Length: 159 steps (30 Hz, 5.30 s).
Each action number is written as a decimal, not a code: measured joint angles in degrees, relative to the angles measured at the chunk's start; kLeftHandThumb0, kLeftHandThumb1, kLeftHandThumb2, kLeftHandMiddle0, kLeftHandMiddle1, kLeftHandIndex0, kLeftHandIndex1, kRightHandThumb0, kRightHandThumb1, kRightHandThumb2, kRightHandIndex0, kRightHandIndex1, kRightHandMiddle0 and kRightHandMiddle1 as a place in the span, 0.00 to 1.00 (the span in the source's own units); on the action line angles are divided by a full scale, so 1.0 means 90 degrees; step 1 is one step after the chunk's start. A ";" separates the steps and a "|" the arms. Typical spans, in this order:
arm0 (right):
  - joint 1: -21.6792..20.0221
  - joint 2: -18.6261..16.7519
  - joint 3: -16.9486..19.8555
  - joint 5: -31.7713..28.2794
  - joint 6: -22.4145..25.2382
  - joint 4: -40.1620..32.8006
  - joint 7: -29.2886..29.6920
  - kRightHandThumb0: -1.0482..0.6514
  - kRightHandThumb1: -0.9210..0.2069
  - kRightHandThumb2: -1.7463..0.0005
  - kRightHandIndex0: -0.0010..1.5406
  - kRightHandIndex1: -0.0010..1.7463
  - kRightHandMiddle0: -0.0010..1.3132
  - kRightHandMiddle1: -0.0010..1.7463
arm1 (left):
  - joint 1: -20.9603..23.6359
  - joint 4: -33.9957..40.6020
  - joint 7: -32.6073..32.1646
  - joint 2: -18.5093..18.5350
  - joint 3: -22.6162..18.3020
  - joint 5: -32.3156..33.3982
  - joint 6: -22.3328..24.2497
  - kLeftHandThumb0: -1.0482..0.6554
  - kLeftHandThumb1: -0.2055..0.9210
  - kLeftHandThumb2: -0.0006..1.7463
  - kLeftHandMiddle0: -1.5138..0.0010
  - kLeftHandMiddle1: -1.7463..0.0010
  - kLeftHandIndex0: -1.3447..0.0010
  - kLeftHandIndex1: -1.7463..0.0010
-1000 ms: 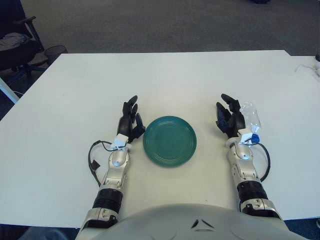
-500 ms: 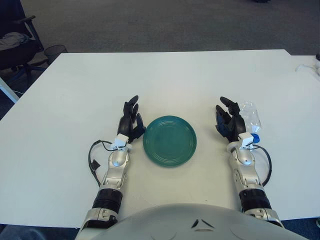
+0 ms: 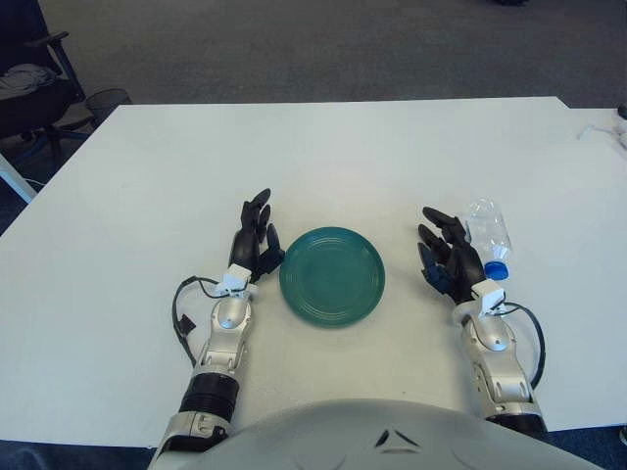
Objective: Put the bottle into the plate.
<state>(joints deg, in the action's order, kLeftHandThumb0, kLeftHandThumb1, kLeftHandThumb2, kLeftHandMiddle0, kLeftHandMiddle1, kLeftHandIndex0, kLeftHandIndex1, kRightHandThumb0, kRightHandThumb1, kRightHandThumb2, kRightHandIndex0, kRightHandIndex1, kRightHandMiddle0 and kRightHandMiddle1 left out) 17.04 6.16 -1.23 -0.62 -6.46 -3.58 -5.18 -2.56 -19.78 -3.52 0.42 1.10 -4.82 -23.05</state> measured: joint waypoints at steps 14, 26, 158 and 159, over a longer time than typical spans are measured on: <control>0.1023 0.0242 -0.0054 -0.0405 0.0024 -0.0846 -0.0531 0.28 0.04 0.71 0.24 0.00 0.00 0.31 | -0.0047 -0.0037 0.0004 0.0025 0.0019 -0.0001 0.0020 0.10 1.00 0.58 0.80 1.00 1.00 0.65; 0.1526 0.0770 -0.0060 -0.0493 -0.0193 -0.1192 -0.1002 0.26 0.03 0.71 0.24 0.01 0.00 0.34 | -0.0001 -0.0076 0.0022 0.0022 0.0030 -0.0002 -0.0007 0.10 1.00 0.58 0.80 0.99 1.00 0.64; -0.2063 0.2992 0.2030 0.0398 -0.3350 0.2065 -0.1093 0.00 0.00 0.78 0.00 0.00 0.00 0.00 | 0.1500 -0.2078 -0.0040 -0.0020 -0.0018 0.0009 -0.0886 0.14 1.00 0.56 0.79 0.98 1.00 0.62; -0.2063 0.2992 0.2027 0.0399 -0.3346 0.2062 -0.1088 0.00 0.00 0.78 0.00 0.00 0.00 0.00 | 0.1505 -0.2086 -0.0040 -0.0020 -0.0023 0.0013 -0.0894 0.14 1.00 0.55 0.78 0.98 1.00 0.62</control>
<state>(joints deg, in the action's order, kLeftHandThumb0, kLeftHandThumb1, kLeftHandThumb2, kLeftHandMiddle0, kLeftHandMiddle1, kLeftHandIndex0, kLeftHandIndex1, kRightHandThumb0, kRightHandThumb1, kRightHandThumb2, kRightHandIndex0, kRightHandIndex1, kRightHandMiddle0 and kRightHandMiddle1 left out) -1.53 33.09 17.01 2.97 -36.58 14.97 -14.97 10.98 -38.55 -3.88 0.24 0.88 -4.71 -31.10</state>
